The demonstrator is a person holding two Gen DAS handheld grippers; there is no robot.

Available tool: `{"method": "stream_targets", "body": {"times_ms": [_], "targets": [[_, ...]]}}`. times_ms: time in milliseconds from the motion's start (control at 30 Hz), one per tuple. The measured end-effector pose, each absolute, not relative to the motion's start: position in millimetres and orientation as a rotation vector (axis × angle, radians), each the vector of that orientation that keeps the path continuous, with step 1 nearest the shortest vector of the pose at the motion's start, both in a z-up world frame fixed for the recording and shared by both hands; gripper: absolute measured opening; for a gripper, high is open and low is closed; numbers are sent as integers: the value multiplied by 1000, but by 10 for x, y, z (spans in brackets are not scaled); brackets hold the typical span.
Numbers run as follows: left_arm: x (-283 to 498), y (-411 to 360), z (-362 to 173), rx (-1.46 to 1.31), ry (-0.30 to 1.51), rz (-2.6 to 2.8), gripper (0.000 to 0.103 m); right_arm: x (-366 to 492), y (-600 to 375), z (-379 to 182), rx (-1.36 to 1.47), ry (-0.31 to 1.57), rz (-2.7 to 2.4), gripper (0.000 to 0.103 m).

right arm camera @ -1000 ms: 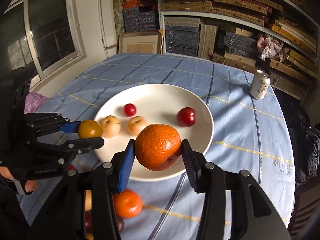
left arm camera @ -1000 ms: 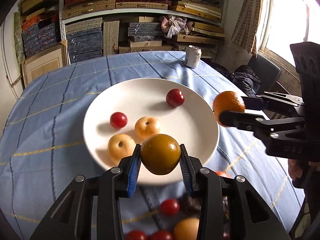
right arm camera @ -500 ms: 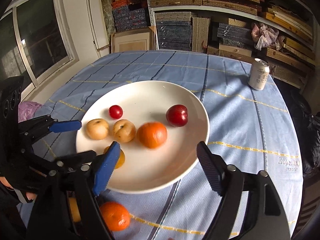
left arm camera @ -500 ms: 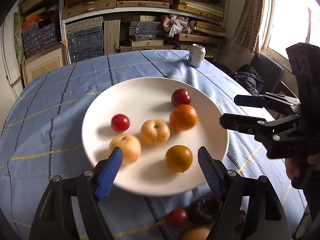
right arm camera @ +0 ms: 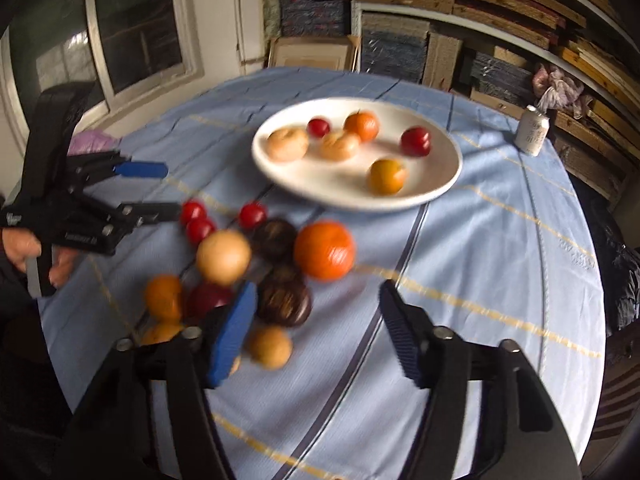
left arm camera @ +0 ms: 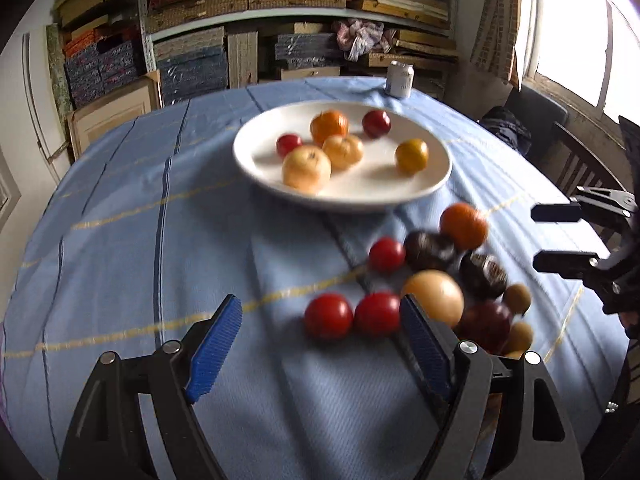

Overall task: Organize fruits
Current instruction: 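Release both fruits onto the plate and withdraw both tools, then place a red tomato with the left tool while the right tool places a yellow fruit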

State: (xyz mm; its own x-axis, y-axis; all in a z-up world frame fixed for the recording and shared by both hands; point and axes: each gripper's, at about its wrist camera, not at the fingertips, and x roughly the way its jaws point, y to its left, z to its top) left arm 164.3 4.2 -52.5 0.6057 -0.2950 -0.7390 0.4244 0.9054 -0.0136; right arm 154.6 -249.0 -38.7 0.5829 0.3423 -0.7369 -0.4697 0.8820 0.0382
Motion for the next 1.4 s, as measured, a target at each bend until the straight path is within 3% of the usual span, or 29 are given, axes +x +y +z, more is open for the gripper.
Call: {"method": "stream_targets", "body": {"times_ms": [200, 733, 867, 1067, 1167, 1233, 1400], "targets": [[1588, 66, -696, 151, 848, -416, 82, 1392, -2434, -665, -143, 865, 488, 55], [1716, 49, -762, 193, 838, -336, 82, 1443, -2378, -735, -164, 871, 493, 55], [1776, -5, -786, 221, 850, -295, 82, 1451, -2315, -751, -185, 872, 507, 41], [1805, -45, -800, 229, 860, -282, 81, 1451, -2286, -741, -203, 867, 512, 41], [1778, -80, -796, 246, 852, -303, 73, 1439, -2277, -740, -209, 867, 521, 39], [1782, -88, -795, 236, 854, -327, 62, 1427, -2257, -741, -211, 866, 538, 28], [1788, -115, -792, 207, 870, -387, 39, 1449, -2271, -746, -184, 884, 555, 28]]}}
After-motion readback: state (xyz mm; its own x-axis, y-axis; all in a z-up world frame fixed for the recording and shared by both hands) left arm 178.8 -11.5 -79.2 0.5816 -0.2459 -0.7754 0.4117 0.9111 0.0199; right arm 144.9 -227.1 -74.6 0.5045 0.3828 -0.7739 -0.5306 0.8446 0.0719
